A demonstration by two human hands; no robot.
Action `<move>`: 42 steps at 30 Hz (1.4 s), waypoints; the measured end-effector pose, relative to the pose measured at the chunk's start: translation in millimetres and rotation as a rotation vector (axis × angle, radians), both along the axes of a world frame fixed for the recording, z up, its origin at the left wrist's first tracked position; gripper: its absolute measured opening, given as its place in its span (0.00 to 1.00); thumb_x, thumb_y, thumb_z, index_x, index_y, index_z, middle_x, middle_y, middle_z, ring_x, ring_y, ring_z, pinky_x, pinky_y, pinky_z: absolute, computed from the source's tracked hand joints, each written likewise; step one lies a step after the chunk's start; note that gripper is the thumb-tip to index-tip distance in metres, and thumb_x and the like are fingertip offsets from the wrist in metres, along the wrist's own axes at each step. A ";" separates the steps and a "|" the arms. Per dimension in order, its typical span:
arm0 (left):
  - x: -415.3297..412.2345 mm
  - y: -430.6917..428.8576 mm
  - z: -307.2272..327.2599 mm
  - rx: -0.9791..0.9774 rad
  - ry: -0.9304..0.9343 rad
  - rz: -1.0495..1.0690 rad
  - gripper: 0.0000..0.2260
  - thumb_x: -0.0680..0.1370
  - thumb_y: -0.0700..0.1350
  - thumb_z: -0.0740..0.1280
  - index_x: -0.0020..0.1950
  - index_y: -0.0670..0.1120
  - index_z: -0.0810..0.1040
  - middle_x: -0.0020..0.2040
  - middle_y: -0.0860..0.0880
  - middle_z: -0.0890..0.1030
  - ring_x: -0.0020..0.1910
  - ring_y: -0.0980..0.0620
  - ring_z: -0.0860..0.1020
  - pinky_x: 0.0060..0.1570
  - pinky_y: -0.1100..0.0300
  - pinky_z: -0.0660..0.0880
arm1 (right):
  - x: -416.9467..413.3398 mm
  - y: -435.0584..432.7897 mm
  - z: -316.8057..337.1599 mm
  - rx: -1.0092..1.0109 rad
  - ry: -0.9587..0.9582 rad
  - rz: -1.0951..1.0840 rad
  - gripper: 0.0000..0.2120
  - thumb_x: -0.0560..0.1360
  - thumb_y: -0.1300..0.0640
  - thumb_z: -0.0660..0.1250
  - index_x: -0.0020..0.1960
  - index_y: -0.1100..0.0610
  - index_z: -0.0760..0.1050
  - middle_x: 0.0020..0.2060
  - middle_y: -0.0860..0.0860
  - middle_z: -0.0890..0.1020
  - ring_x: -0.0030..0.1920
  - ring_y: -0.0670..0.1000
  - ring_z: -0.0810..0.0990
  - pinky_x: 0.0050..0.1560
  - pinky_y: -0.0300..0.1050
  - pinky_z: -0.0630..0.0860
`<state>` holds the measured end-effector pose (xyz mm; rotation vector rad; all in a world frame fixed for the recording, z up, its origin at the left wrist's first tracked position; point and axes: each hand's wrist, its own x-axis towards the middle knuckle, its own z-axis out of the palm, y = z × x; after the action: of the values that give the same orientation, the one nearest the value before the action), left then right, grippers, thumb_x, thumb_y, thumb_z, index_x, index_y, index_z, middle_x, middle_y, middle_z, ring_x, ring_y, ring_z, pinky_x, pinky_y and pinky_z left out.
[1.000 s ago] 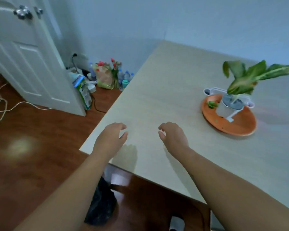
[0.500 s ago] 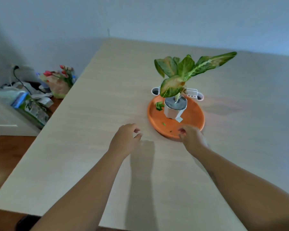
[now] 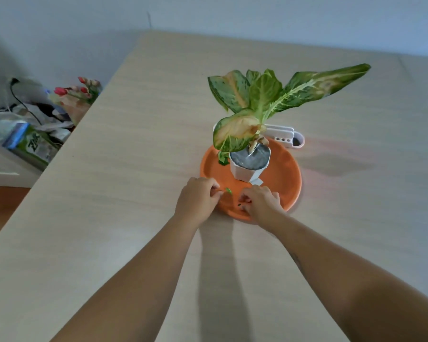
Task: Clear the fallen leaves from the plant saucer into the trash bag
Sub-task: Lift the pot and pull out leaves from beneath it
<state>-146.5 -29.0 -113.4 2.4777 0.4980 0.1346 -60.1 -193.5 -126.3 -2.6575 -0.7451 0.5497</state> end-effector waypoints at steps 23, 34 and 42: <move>58.8 -0.3 -8.8 0.231 0.147 -0.045 0.07 0.78 0.46 0.62 0.44 0.51 0.78 0.45 0.53 0.82 0.53 0.48 0.75 0.48 0.54 0.60 | 94.3 -34.8 29.3 0.545 0.179 -0.415 0.21 0.75 0.65 0.63 0.65 0.51 0.72 0.58 0.49 0.79 0.58 0.48 0.78 0.65 0.48 0.73; 76.5 16.9 -2.2 0.030 -0.012 0.298 0.12 0.75 0.51 0.68 0.53 0.44 0.79 0.48 0.44 0.80 0.53 0.41 0.76 0.48 0.49 0.77 | 57.2 -24.4 14.9 0.395 0.106 -0.286 0.48 0.61 0.46 0.79 0.74 0.45 0.57 0.68 0.47 0.70 0.69 0.53 0.66 0.70 0.56 0.63; 66.8 30.5 -8.7 -0.214 0.084 0.445 0.13 0.77 0.46 0.68 0.60 0.42 0.79 0.54 0.43 0.82 0.52 0.44 0.79 0.49 0.57 0.73 | 57.4 4.6 14.6 0.690 0.191 -0.335 0.54 0.54 0.41 0.82 0.73 0.43 0.57 0.68 0.44 0.70 0.68 0.47 0.69 0.67 0.53 0.71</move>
<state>-79.7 1.5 -122.1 2.1376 1.0387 0.1451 -2.7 -188.9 -111.7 -1.9898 -0.3329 0.3603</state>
